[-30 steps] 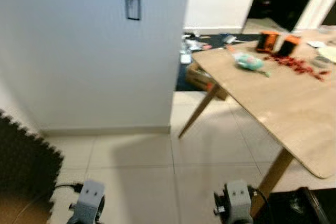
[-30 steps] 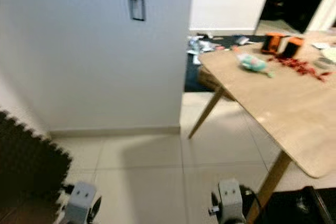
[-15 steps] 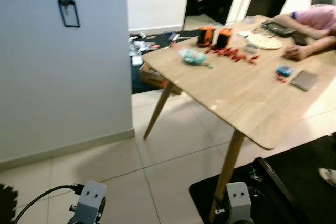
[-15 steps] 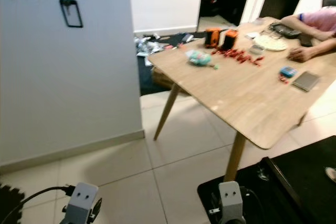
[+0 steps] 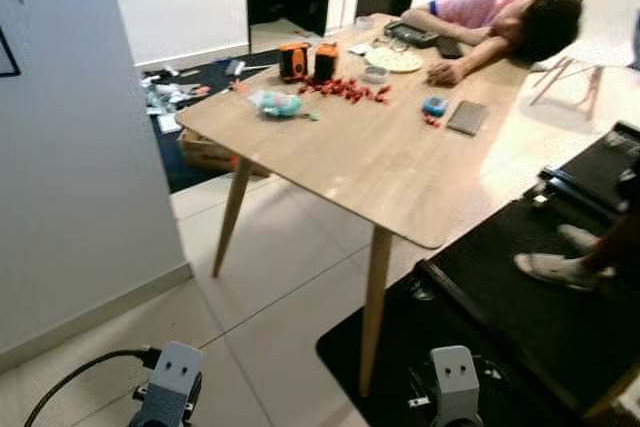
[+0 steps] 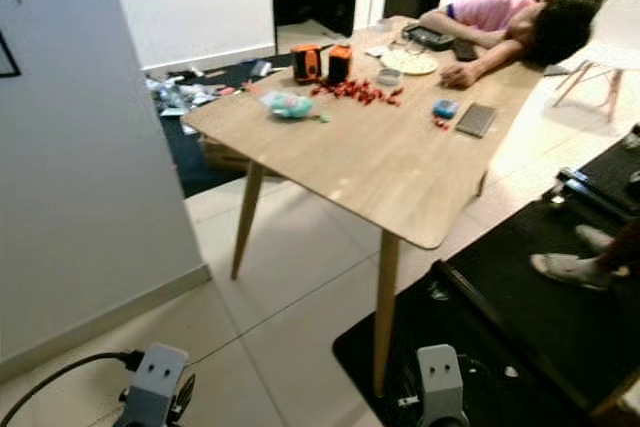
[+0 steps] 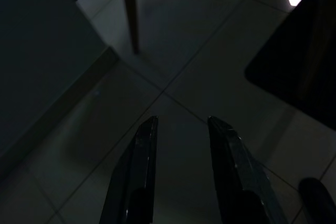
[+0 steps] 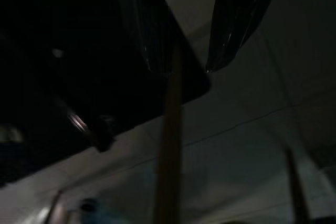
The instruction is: Hang keys on a hook
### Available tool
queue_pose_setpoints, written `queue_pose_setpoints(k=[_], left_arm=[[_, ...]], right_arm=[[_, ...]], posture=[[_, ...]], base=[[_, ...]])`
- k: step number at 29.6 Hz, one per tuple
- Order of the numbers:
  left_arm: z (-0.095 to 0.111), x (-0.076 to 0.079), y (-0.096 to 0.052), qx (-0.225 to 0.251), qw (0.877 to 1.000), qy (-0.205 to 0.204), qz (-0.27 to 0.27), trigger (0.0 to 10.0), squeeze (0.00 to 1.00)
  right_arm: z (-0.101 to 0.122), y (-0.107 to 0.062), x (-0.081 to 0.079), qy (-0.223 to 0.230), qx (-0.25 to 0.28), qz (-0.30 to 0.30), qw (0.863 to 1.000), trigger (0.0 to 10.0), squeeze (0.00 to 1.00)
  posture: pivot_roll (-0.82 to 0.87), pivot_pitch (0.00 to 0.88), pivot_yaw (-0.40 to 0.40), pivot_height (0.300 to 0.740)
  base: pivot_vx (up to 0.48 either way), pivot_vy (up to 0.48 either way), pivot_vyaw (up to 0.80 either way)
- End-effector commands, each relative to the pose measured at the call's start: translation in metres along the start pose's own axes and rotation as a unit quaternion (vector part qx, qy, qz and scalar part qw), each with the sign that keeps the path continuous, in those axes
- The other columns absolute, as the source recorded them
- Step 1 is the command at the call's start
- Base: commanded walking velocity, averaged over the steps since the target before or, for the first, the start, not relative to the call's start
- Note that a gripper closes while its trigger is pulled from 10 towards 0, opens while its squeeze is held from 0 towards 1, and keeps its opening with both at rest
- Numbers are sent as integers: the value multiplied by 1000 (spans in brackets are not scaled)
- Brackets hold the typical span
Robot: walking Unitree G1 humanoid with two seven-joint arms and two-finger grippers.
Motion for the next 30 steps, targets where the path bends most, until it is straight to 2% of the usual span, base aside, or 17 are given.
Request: queue_pose_setpoints(k=[1,27,30], left_arm=[[-7,0,-3,-14,1000,4,-3,10000,0],[-7,-1,-1,-12,1000,6,-4,10000,0],[-6,-1,-1,-11,1000,5,-3,10000,0]], right_arm=[[-8,-4,-1,4,-16,-2,1000,10000,0],[-6,-2,0,-2,-15,-1,1000,10000,0],[-5,-1,-1,-4,-12,3,1000,10000,0]], posture=[[131,119,-16,740],[132,103,-19,740],[132,102,-19,740]], base=[[0,0,-769],[0,0,-767],[0,0,-354]])
Point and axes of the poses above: a point about 5 cm out from each wrist's last joint towards the gripper, its own y axis pointing out of the wrist towards the gripper, its own z axis along the axis of the wrist's last joint, x = y × z, the point moved 2 cm from there along y, pointing out of the wrist towards the gripper, and after that the axes turned 3 degrees about y, right-handed, at the moved point
